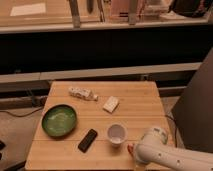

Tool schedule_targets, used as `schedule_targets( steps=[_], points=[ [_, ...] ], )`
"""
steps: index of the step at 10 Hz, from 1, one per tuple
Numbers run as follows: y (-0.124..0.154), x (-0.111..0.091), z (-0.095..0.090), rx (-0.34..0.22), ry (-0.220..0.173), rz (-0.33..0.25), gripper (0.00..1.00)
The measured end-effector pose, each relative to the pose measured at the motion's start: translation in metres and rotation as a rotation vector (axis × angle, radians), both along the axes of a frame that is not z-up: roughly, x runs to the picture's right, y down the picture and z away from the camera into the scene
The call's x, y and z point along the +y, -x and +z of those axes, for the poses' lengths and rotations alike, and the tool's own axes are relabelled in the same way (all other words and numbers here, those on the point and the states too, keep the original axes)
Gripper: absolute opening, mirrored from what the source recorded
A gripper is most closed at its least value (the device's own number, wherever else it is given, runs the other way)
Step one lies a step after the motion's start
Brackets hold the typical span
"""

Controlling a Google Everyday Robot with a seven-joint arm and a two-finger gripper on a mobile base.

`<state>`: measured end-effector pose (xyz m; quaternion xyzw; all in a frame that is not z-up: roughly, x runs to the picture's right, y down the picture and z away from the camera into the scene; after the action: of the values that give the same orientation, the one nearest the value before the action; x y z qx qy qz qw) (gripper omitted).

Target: Place the pepper in the ceramic cup

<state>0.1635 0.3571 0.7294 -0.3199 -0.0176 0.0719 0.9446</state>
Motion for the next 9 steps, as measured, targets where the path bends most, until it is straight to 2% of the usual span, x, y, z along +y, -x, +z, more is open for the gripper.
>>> schedule_targets(
  steps=[7,9],
  points=[
    [0.0004,-0.0036,0.0014,-0.041,-0.007,-0.02,0.04],
    [-0.0003,-0.0044,0.0009,-0.051,-0.005,-0.022,0.0]
  ],
)
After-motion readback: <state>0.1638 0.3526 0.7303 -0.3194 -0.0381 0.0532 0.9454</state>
